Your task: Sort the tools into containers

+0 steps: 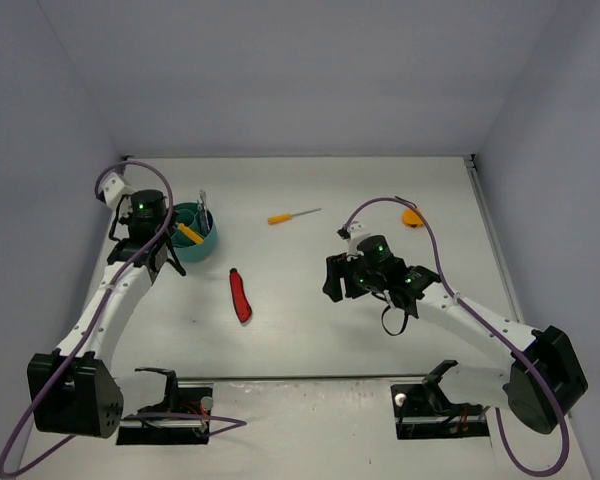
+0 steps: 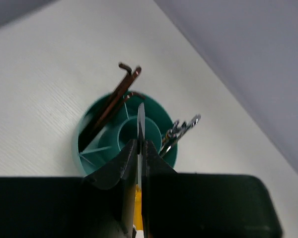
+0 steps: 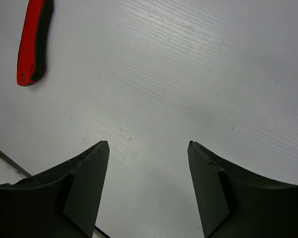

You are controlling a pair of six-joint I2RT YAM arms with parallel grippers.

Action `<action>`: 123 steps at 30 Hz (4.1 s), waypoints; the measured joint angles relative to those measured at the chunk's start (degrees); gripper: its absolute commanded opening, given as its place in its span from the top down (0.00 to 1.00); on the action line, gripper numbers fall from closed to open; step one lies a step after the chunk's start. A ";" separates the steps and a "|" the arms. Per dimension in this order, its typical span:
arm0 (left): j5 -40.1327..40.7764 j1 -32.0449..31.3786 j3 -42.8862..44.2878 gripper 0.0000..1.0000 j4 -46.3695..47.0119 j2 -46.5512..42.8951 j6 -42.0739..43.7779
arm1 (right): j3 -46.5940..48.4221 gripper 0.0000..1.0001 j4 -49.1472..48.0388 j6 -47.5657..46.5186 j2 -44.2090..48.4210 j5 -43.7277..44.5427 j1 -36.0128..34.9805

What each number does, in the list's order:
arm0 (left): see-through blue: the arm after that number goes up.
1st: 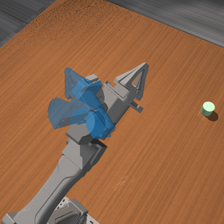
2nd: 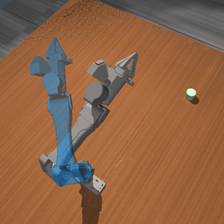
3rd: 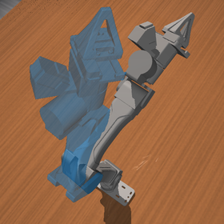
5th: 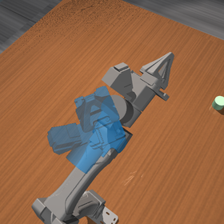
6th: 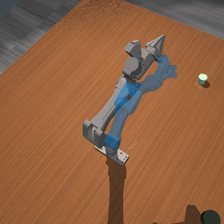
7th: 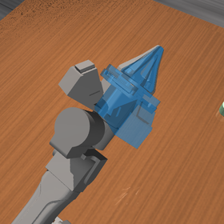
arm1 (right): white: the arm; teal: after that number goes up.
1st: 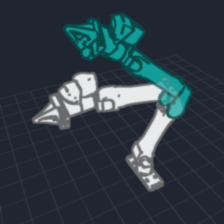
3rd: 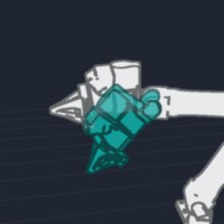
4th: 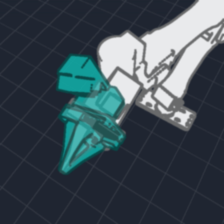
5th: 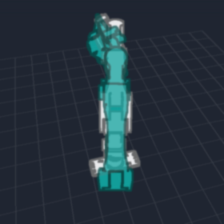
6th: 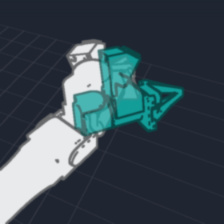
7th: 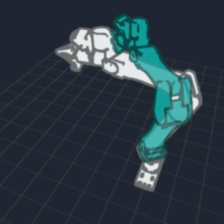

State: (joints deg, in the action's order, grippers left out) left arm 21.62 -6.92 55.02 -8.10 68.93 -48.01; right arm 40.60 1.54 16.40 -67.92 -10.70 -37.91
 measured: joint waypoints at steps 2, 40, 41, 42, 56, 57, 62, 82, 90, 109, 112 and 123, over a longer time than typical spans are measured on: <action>1.77 1.43 -1.76 1.00 3.10 -1.52 -1.05 | 0.00 0.39 0.00 0.00 -0.05 0.00 0.00; 11.47 2.56 -12.74 0.95 19.12 1.64 -6.78 | -0.55 0.39 -0.02 0.12 -1.80 0.52 0.00; 11.46 2.56 -12.74 0.94 19.38 1.71 -6.87 | -0.55 0.39 -0.02 0.11 -2.01 0.52 0.00; 11.41 2.56 -12.74 0.93 19.57 1.83 -7.00 | -0.55 0.39 0.00 0.13 -2.20 0.52 0.00; 8.00 2.56 -15.23 0.65 20.57 1.48 -7.86 | -0.43 0.39 0.07 0.31 -2.90 1.47 0.00; 7.64 2.56 -15.23 0.64 20.58 1.02 -7.71 | -0.12 0.39 0.12 0.39 -3.10 1.70 0.00; 5.17 2.49 -15.45 0.63 20.61 -2.23 -5.90 | 3.33 0.39 0.13 1.01 -5.96 3.05 0.00; -5.95 -0.57 2.31 0.47 0.02 -3.19 7.37 | 9.26 0.40 -0.53 2.90 -12.78 5.91 0.13; -20.49 -12.15 25.36 0.47 -10.69 13.01 27.35 | 13.66 0.42 -1.62 4.83 -19.78 5.76 3.75; -35.45 -18.05 66.88 0.47 -30.06 65.87 52.28 | 3.77 0.42 -1.71 2.17 -12.07 0.88 5.31; -35.52 -18.05 69.79 0.47 -30.71 69.22 52.75 | 3.04 0.42 -1.74 2.19 -12.05 0.43 5.29; -35.75 -18.03 68.56 0.66 -28.94 71.35 49.87 | 1.73 0.42 -1.75 2.21 -11.96 0.17 5.25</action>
State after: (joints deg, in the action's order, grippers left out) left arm -14.13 -24.95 123.59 -37.04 140.28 1.86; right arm 42.33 -0.21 18.61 -79.88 -10.52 -32.67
